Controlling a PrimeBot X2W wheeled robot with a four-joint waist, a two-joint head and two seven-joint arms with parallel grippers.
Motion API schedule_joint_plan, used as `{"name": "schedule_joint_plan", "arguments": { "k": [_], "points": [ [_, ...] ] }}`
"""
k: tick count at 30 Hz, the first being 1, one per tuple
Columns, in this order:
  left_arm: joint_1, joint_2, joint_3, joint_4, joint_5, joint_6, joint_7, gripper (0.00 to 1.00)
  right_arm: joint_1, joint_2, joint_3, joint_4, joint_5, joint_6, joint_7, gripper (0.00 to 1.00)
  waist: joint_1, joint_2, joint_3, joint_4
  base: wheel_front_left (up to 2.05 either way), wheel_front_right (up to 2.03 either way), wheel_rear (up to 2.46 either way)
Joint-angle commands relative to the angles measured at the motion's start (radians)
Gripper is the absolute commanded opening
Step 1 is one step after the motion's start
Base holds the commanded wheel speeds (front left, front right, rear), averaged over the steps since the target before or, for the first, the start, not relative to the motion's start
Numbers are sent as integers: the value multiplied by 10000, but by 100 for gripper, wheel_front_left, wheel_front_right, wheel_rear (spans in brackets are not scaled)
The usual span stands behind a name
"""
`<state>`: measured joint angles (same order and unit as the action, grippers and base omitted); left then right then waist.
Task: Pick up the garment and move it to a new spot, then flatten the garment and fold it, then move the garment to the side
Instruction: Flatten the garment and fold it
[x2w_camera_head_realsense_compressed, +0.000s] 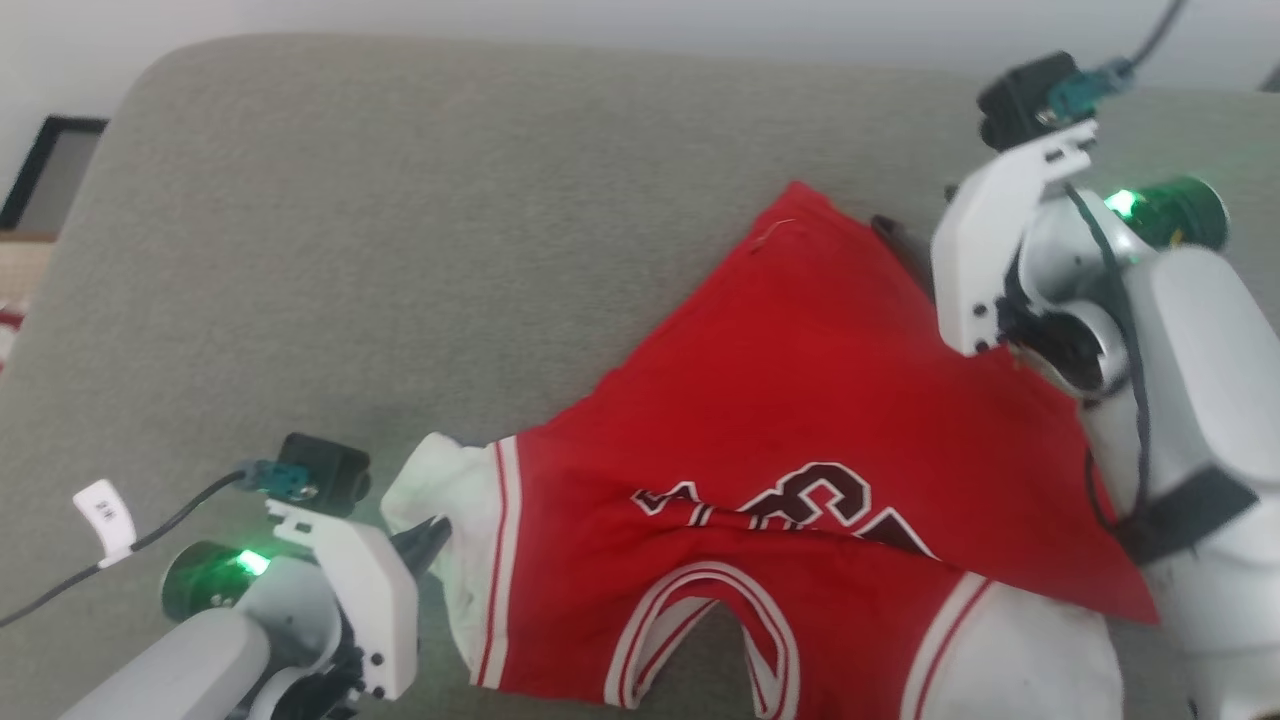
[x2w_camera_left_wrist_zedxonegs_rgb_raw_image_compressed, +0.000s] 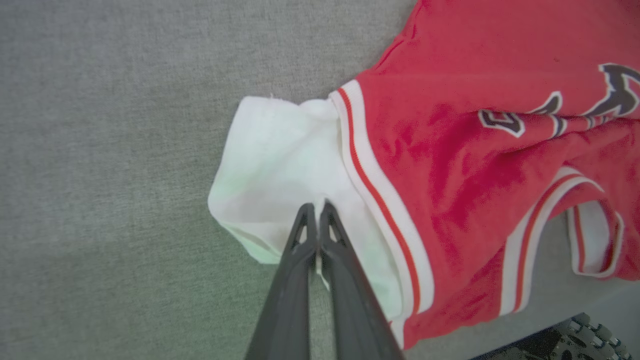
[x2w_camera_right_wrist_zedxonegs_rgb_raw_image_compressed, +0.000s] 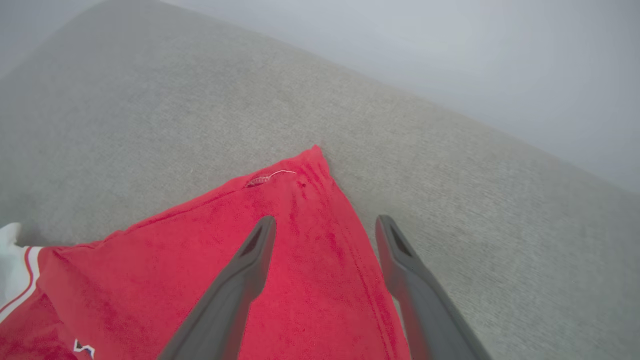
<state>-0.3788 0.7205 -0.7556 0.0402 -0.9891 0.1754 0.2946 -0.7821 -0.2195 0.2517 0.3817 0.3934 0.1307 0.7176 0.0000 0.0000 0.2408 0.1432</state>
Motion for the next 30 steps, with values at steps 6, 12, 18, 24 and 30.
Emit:
{"name": "schedule_joint_plan", "arguments": {
  "k": [6,12,18,24,30],
  "points": [
    [-604,-486,-252,348,222,-360,75,0,-1431,-141,799,2406,-21,1,-577,100,0,0,448,877,0,0,0],
    [-1165,-1061,-513,830,424,-765,64,0,-2586,-377,1782,4956,-224,1,-454,100,0,0,826,1549,0,0,0],
    [-1605,-1540,-680,1384,430,-1136,-33,0,-2806,-455,2953,6381,242,3,290,100,0,0,1100,1971,0,0,0],
    [-1835,-1728,-665,1926,355,-1374,-130,0,-2782,-726,4029,6670,868,3,503,0,0,0,1176,1993,0,0,0],
    [-2094,-1241,-235,2066,126,-1229,87,0,-3465,-1049,4472,6192,1470,-8,-306,0,0,0,742,1463,0,0,0]
  ]
}}
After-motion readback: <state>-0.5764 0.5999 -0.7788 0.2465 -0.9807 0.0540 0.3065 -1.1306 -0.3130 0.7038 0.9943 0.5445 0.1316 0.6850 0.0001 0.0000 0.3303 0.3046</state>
